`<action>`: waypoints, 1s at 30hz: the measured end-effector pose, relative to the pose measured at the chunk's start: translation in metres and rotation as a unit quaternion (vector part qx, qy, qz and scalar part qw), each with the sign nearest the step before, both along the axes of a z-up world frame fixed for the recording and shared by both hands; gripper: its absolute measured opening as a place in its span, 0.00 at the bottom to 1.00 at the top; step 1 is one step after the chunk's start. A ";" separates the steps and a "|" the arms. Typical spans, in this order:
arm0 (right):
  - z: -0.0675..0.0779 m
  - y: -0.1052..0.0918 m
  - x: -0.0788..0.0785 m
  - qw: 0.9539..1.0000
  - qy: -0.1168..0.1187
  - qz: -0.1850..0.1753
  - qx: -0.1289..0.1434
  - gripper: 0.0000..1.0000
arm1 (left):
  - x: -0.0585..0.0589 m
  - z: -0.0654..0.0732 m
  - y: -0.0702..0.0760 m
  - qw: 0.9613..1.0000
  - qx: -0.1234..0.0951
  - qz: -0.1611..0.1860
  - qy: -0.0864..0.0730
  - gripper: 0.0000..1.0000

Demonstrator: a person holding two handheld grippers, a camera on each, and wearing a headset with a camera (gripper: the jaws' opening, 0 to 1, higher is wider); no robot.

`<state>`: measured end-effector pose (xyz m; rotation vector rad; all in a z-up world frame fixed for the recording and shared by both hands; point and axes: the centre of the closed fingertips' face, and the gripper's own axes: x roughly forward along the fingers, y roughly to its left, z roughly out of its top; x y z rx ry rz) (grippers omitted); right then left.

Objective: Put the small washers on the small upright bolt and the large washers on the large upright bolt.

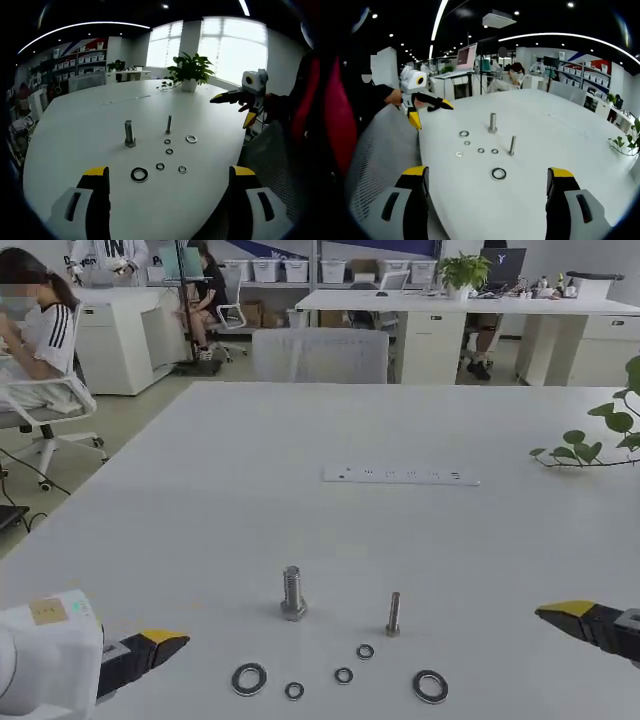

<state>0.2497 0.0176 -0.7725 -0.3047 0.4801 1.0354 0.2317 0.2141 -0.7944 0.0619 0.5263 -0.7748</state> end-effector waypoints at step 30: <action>-0.006 -0.004 0.000 1.000 0.008 0.005 -0.015 0.95 | -0.002 -0.003 -0.002 1.000 0.008 -0.005 0.006 0.98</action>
